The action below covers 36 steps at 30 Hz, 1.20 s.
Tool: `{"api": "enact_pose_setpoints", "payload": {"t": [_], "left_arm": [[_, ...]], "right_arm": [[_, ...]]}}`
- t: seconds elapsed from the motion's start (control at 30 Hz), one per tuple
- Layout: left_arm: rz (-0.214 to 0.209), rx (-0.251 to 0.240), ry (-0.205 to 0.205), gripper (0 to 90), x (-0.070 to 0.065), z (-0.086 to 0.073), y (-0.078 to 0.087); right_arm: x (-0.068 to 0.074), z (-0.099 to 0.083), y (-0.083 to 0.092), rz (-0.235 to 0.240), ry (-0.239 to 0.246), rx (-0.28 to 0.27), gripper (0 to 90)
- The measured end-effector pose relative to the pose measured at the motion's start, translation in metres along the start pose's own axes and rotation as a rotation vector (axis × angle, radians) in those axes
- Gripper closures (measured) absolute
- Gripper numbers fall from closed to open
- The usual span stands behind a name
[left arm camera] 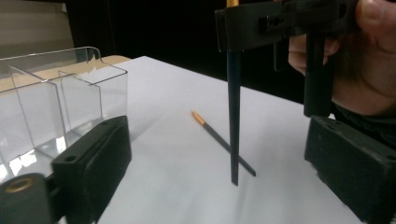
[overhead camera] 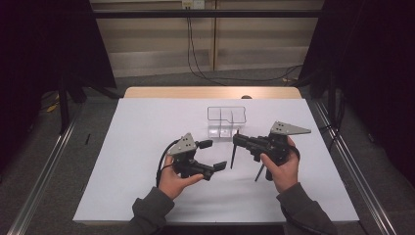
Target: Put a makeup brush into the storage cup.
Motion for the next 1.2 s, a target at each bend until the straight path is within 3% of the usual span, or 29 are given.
{"api": "enact_pose_setpoints", "payload": {"t": [0.13, 0.23, 0.33, 0.43, 0.7, 1.2], "left_arm": [[0.003, 0.002, 0.040, 3.6, 0.002, 0.002, 0.006], [-0.029, 0.018, 0.021, 1.2, 0.004, 0.003, 0.013], [-0.040, 0.021, -0.025, 0.2, 0.003, 0.006, 0.020], [-0.050, 0.013, -0.036, 0.0, 0.003, 0.008, 0.027], [-0.017, 0.040, -0.071, 0.0, 0.010, 0.010, 0.049], [0.048, 0.036, -0.043, 0.5, 0.019, 0.008, 0.080]], "right_arm": [[0.000, 0.000, 0.001, 0.000, 0.007, 0.000, 85.4], [-0.001, 0.001, 0.001, -0.002, 0.012, -0.003, 85.4], [-0.001, 0.002, 0.002, -0.004, 0.018, -0.003, 85.4], [-0.002, 0.001, 0.002, -0.005, 0.010, -0.004, 85.4], [-0.002, 0.001, 0.003, 0.000, 0.014, -0.002, 85.4], [-0.004, 0.003, 0.005, -0.001, 0.024, -0.002, 85.4]]}}
Point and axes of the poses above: each handheld gripper's, and its own axes: y roughly backward along the jaws, z roughly out of its top, x roughly to its left, the point moved 3 cm from there along -y, roughly forward along the jaws, and after that the axes turned 15 degrees about -x, right-handed, at the moved point
